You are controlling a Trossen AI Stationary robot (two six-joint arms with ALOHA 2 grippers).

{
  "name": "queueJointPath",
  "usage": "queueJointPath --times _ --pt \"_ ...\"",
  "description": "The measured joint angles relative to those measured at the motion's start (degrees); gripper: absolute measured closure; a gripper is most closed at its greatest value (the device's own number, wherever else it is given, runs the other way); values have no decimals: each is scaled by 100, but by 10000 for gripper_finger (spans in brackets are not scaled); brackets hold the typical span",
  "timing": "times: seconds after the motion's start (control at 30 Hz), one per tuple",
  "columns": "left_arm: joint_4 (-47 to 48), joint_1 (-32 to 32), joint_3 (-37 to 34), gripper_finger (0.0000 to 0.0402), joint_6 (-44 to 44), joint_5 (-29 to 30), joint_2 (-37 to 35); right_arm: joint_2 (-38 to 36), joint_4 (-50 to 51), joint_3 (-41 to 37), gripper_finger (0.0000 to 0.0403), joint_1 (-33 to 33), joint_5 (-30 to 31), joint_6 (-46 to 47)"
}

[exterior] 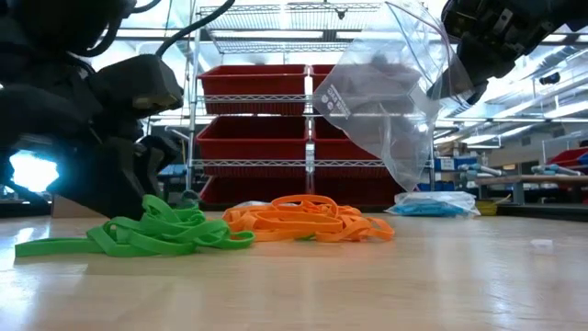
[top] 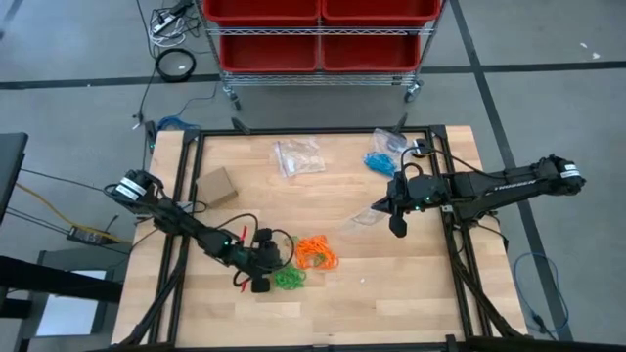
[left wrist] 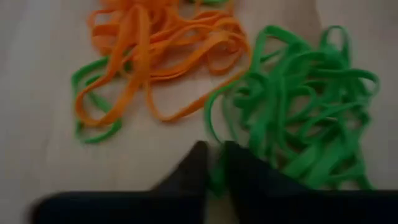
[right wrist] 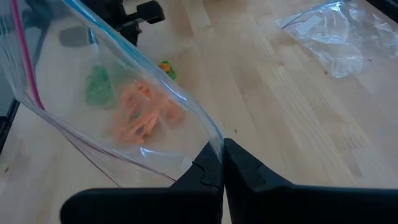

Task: Sort rubber bands
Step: Put the green rubber band into the transparent zip bag

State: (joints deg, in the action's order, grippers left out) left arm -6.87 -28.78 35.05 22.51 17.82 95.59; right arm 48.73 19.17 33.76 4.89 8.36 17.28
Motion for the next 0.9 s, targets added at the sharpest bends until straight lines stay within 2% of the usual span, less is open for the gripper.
queueJointPath --times 0.03,0.1,0.27,0.4,0.53,0.67,0.8,0.9 --pt "23 -10 23 378 -10 -17 4 0 -3 0 403 0 0 -8" --pt "66 -10 64 392 -6 -25 2 0 -2 0 403 0 0 -22" --pt "677 -10 342 397 -239 33 -295 0 -10 0 403 0 -2 -22" --pt "1293 -14 972 399 -709 386 -873 1 -32 0 403 0 -4 -24" --pt "1477 -10 1710 399 -1733 1136 -1303 87 -216 0 403 0 -7 -24" --pt "1312 51 2579 400 -3239 1918 -1497 534 -548 0 403 -9 -85 2" --pt "1139 374 3319 400 -4527 2029 -1343 1272 -737 111 403 -71 -227 -2" --pt "1241 738 3673 401 -4986 1905 -1127 1771 -785 444 403 -132 -201 -77"
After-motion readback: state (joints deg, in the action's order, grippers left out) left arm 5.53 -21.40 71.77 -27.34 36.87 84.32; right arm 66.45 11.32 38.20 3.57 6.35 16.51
